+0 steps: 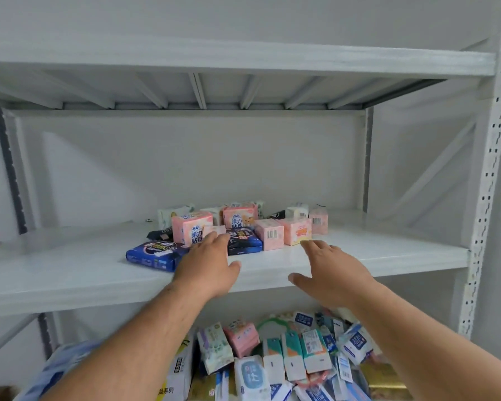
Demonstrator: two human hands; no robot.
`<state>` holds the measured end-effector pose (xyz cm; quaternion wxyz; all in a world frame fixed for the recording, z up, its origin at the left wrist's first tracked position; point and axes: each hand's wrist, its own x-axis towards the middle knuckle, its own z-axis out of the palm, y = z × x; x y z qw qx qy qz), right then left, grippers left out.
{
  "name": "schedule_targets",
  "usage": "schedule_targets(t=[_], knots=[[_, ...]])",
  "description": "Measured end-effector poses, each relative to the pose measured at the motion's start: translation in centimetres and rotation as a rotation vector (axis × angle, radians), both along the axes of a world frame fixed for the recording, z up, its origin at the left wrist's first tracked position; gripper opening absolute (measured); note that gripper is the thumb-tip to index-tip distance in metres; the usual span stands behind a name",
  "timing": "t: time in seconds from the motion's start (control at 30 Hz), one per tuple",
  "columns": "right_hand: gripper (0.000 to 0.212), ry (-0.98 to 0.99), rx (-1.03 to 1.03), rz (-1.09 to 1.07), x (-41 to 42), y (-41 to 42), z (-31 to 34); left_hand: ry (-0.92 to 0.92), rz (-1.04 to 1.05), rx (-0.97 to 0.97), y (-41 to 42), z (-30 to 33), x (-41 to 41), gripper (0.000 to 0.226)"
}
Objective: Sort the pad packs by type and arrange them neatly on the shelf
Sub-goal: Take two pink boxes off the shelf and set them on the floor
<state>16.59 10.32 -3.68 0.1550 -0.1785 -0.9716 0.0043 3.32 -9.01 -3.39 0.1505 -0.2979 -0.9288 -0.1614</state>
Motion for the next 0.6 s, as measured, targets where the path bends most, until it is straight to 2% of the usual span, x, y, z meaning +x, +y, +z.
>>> schedule_targets(t=[0.23,0.37,0.5,0.6], knots=[[0.066,0.057,-0.012,-0.027,-6.6,2.9,1.0,0.01,0.174,0.056,2.0,0.5,-5.5,0.07],[0.058,0.144,-0.091,-0.026,-10.8,4.4,1.4,0.028,0.265,0.043,3.7,0.2,-7.5,0.075],[0.063,0.198,-0.135,-0.044,-14.3,5.3,1.5,0.056,0.366,0.02,4.9,-0.1,-8.7,0.086],[0.07,0.214,-0.119,-0.066,-16.3,5.6,1.3,0.074,0.419,0.017,5.4,-0.2,-9.5,0.085]])
